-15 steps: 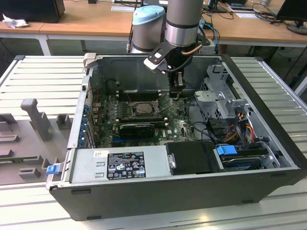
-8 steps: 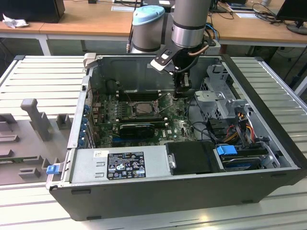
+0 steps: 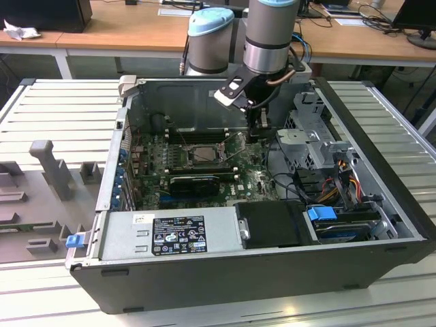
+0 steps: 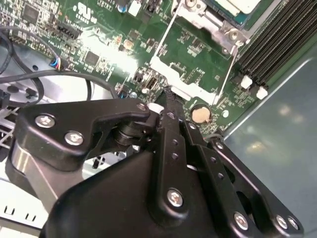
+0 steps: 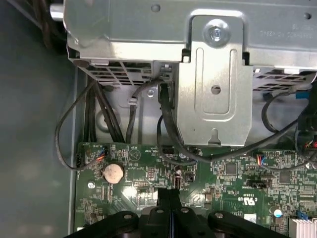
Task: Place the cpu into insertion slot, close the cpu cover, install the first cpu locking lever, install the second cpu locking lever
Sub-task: 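Close the cpu cover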
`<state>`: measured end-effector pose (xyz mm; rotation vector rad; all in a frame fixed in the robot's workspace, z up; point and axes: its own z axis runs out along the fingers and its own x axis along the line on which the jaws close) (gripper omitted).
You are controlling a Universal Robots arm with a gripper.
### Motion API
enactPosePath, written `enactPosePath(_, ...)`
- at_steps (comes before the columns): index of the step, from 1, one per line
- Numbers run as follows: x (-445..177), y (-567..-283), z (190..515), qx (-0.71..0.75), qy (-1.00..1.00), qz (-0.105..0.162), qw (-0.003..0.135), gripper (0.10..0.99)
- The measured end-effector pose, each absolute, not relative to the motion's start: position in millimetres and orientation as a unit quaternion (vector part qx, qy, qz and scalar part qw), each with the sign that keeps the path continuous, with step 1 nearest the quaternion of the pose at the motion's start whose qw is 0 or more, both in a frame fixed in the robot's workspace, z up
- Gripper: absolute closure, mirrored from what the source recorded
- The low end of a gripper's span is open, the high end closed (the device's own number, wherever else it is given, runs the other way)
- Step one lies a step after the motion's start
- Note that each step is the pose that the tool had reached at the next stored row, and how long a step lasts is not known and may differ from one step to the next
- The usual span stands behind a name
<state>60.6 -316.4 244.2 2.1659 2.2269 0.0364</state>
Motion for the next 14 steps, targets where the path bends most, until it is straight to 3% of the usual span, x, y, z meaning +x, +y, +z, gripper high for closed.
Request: enactPosePath(14, 53.5, -316.4, 244.2, 0.697, 0.717, 0.012, 0.017, 0.980)
